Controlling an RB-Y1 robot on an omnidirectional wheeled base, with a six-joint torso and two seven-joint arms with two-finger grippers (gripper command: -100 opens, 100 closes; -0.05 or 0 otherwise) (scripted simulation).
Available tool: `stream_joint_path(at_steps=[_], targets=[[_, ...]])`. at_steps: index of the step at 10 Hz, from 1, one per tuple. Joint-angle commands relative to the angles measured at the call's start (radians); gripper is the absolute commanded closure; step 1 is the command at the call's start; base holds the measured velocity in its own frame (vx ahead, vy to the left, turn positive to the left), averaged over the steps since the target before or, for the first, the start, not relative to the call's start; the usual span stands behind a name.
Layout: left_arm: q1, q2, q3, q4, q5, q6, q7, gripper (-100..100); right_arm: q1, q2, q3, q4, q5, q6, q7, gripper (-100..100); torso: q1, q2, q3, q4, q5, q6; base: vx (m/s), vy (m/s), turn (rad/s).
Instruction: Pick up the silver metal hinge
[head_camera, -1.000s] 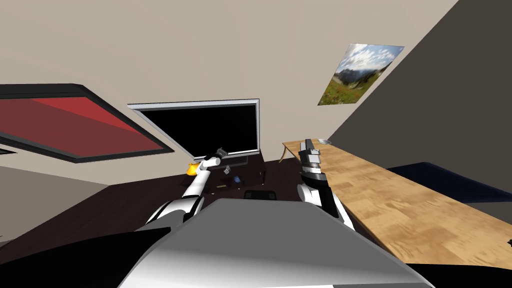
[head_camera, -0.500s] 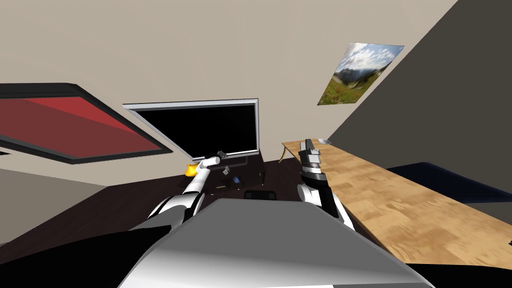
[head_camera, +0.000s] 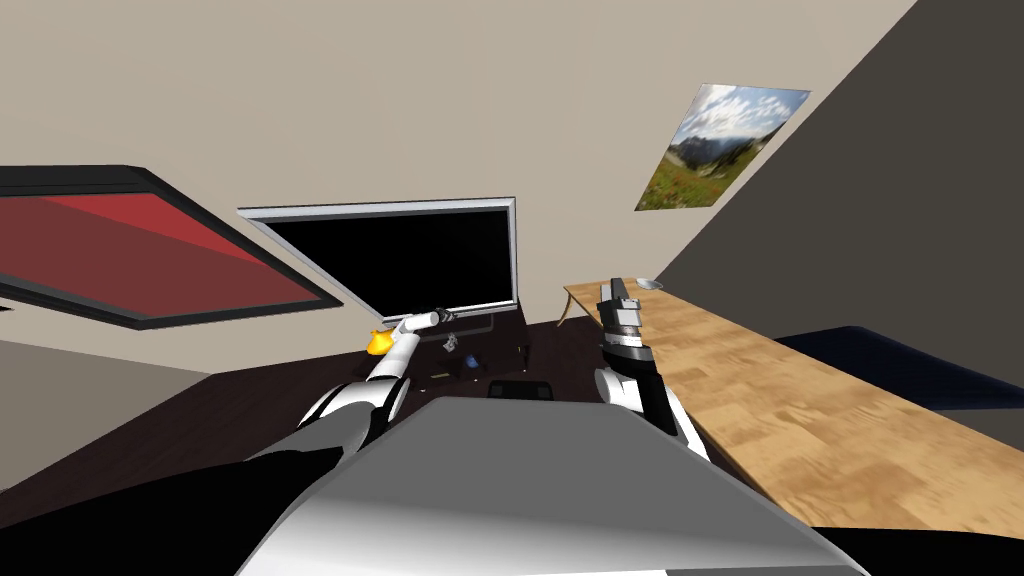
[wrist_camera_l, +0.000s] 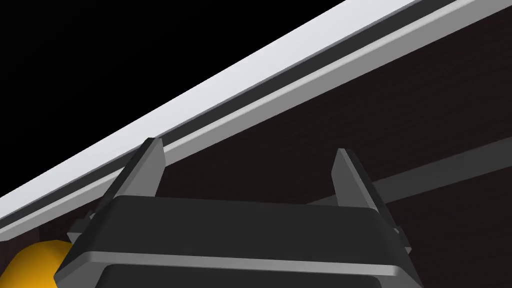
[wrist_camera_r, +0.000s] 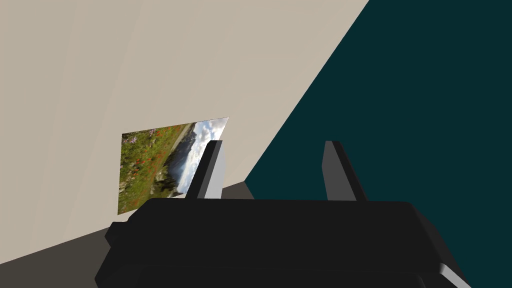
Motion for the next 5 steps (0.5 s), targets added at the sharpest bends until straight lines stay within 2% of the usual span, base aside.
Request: stream_joint_path(at_steps=[1, 2, 3, 4, 5], targets=[[-0.026, 0.011, -0.007, 0.05, 0.015, 0.05, 0.039, -100, 0.0, 0.0, 0.0, 0.0, 0.0, 0.0, 0.0, 0, 0.0, 0.0, 0.0, 0.0, 0.0, 0.0, 0.032, -0.012, 0.007], [-0.026, 0.011, -0.007, 0.069, 0.015, 0.081, 0.039, -100, 0.0, 0.0, 0.0, 0.0, 0.0, 0.0, 0.0, 0, 0.0, 0.0, 0.0, 0.0, 0.0, 0.0, 0.026, -0.009, 0.004], [-0.045, 0.017, -0.013, 0.098, 0.02, 0.112, 0.077, -100, 0.0, 0.0, 0.0, 0.0, 0.0, 0.0, 0.0, 0, 0.0, 0.0, 0.0, 0.0, 0.0, 0.0, 0.029, -0.011, 0.012], [-0.045, 0.017, -0.013, 0.115, 0.02, 0.138, 0.077, -100, 0.0, 0.0, 0.0, 0.0, 0.0, 0.0, 0.0, 0, 0.0, 0.0, 0.0, 0.0, 0.0, 0.0, 0.025, -0.009, 0.007], [-0.045, 0.017, -0.013, 0.115, 0.02, 0.141, 0.077, -100, 0.0, 0.0, 0.0, 0.0, 0.0, 0.0, 0.0, 0, 0.0, 0.0, 0.0, 0.0, 0.0, 0.0, 0.008, -0.004, 0.001]])
